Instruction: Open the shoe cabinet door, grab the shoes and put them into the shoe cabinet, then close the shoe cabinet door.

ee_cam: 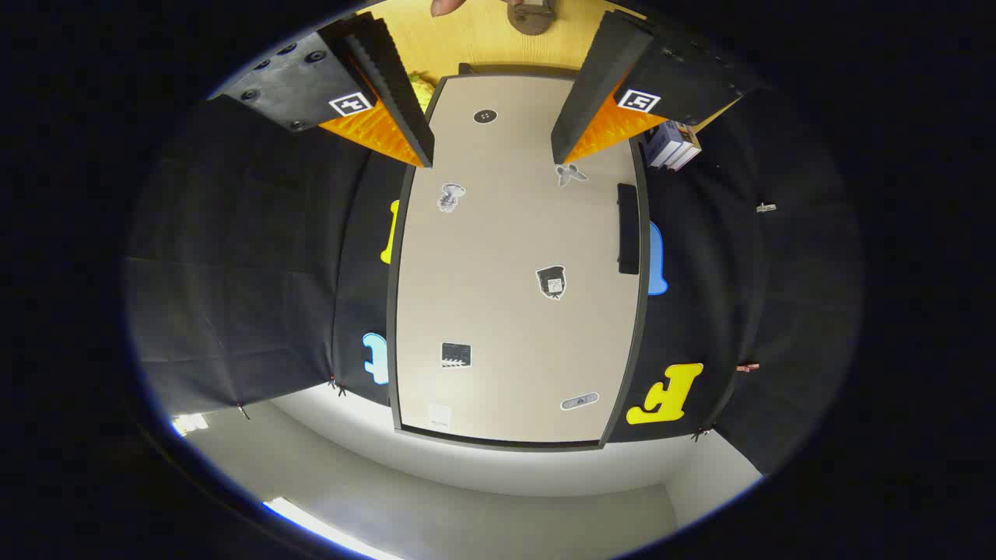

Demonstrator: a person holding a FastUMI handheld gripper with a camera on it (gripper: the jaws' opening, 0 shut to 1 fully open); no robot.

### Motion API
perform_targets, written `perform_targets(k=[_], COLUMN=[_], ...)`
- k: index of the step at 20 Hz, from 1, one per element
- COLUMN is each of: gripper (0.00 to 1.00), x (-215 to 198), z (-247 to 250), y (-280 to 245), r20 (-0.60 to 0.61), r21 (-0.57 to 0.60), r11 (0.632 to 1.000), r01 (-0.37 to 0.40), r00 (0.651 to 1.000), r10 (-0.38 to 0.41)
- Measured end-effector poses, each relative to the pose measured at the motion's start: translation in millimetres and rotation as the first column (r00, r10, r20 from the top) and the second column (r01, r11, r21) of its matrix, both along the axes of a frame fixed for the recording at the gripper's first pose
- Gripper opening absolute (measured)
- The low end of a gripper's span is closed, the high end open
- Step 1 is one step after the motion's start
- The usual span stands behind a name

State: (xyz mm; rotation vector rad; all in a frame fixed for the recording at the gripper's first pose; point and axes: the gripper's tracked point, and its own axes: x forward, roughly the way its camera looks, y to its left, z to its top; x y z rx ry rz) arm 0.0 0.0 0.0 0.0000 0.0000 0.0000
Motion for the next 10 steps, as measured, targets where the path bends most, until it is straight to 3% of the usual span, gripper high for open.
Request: perform_targets(k=[10], gripper=[0.98], x=[-6.5], z=[6.2], y=[0.6], r20=[0.009], r21=[0.007], r11=[1.000], r01=[0.004], r00=[1.000], r10=[-0.004])
